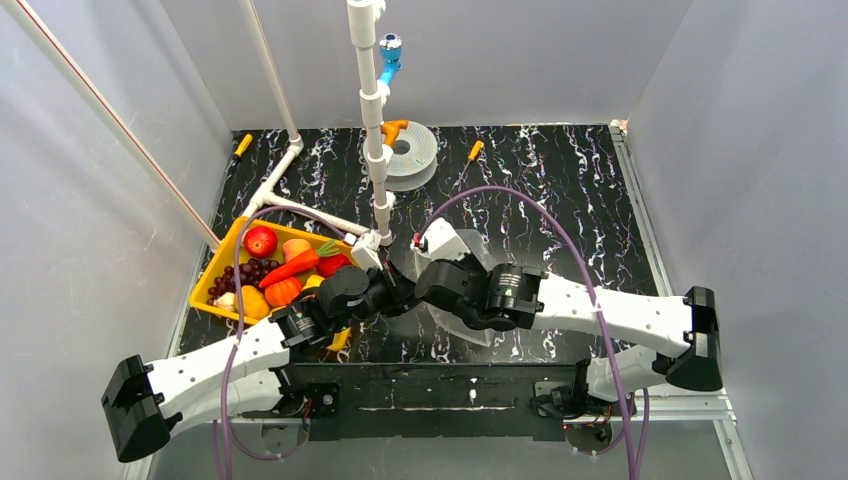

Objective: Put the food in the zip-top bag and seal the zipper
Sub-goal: Open the zipper of the food storage bag at the center of the board, then pick up the fake vegetable from the bin.

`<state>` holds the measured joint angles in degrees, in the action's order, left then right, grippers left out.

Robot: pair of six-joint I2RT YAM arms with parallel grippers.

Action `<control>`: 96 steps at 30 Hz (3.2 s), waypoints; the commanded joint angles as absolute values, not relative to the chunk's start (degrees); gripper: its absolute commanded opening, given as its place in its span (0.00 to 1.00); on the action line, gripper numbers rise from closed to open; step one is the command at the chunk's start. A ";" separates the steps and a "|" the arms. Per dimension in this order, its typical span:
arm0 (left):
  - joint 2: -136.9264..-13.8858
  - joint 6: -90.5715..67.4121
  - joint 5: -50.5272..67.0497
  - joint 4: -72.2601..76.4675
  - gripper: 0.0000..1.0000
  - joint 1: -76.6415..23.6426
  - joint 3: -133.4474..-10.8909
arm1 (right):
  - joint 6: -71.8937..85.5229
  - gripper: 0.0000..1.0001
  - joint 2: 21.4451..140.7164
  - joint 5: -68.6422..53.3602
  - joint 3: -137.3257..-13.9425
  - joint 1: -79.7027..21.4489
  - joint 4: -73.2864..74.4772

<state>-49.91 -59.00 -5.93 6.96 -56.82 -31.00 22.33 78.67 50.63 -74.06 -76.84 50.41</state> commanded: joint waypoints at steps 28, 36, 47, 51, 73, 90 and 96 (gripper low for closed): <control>-43.40 -39.38 -22.79 -39.97 0.98 -29.93 -48.08 | 26.17 0.01 73.28 56.67 -70.87 -74.97 51.50; -45.64 -47.41 -21.95 -38.24 0.98 -17.69 -48.29 | 26.07 0.01 71.84 55.58 -69.67 -74.99 49.60; -40.92 -75.67 -34.22 -38.52 0.98 -12.30 -42.49 | 25.15 0.01 72.91 55.13 -69.00 -74.97 48.71; -39.32 -87.50 -33.58 -34.74 0.98 -10.43 -36.90 | 24.68 0.01 72.95 55.37 -68.79 -74.97 48.44; -52.06 -102.49 -18.53 -22.61 0.65 2.86 -30.73 | 22.07 0.01 72.90 55.06 -67.54 -74.63 46.19; -57.28 -104.80 -13.91 -20.48 0.58 4.89 -29.92 | 21.89 0.01 73.16 54.24 -67.15 -74.62 45.95; -58.20 -104.80 -13.36 -19.76 0.51 5.22 -29.33 | 21.55 0.01 73.69 54.21 -67.44 -74.62 45.77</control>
